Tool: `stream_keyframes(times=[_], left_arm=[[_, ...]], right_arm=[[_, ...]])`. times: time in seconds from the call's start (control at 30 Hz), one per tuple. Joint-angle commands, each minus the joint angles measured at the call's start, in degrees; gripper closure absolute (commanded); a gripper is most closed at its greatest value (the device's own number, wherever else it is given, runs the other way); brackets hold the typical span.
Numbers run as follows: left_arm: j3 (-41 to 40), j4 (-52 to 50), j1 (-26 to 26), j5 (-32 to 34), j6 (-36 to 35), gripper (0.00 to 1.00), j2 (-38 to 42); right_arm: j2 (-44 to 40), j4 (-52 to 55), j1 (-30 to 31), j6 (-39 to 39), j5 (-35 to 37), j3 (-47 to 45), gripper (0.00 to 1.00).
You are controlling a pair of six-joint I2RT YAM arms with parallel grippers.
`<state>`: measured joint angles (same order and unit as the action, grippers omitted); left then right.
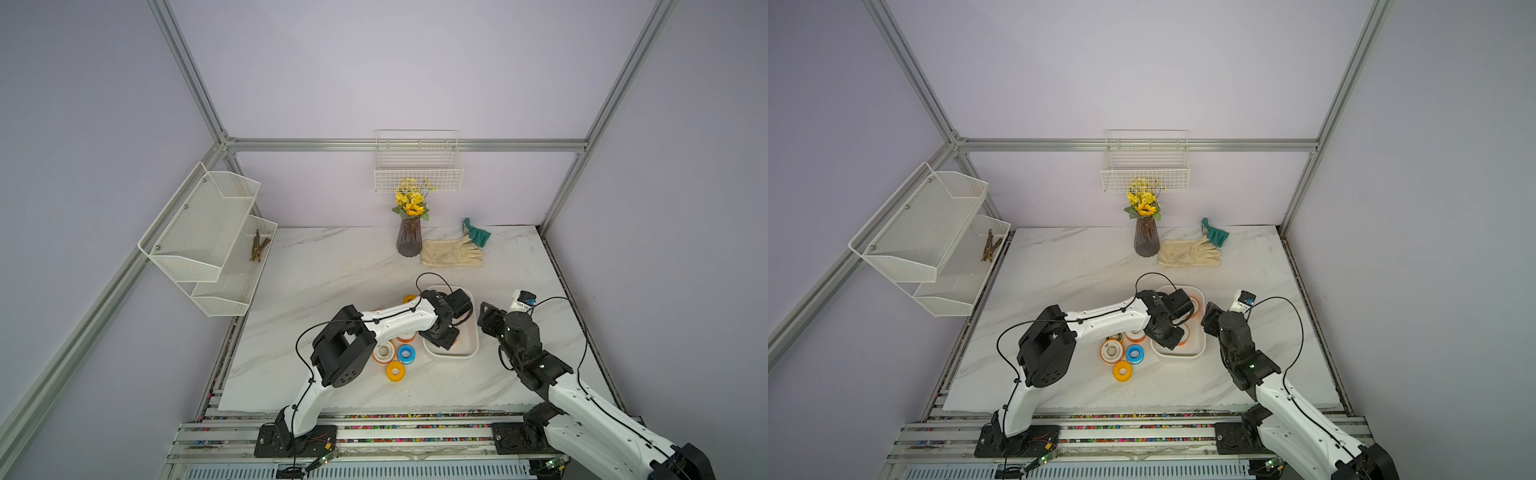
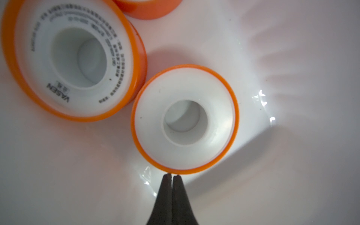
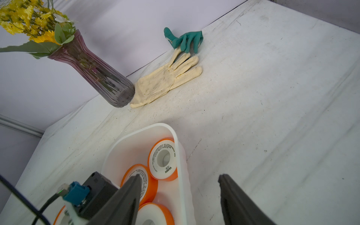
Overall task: Put the sealing tape into the storage box
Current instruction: Place the sealing tape in the storage box.
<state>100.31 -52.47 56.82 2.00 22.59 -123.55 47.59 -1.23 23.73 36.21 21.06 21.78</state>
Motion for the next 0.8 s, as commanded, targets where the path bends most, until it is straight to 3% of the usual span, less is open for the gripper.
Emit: stream_keyframes(times=[0.0, 0.27, 0.6, 0.77], left_arm=[[2.68, -0.53, 0.19, -0.51, -1.54, 1.00, -0.83], [4.54, -0.35, 0.15, 1.41, -1.48, 1.00, 1.28], [-1.02, -1.15, 0.17, 2.57, -0.79, 1.00, 5.02], [-1.01, -1.23, 0.16, 1.63, -0.84, 1.00, 3.22]], right_arm=[[0.29, 0.18, -0.35, -0.05, -0.49, 0.05, 0.31], [0.57, 0.18, -0.35, -0.08, -0.58, 0.19, 0.31], [0.49, 0.10, -0.35, -0.22, -0.91, 0.19, 0.31], [0.71, 0.18, -0.35, -0.17, -1.02, 0.28, 0.31]])
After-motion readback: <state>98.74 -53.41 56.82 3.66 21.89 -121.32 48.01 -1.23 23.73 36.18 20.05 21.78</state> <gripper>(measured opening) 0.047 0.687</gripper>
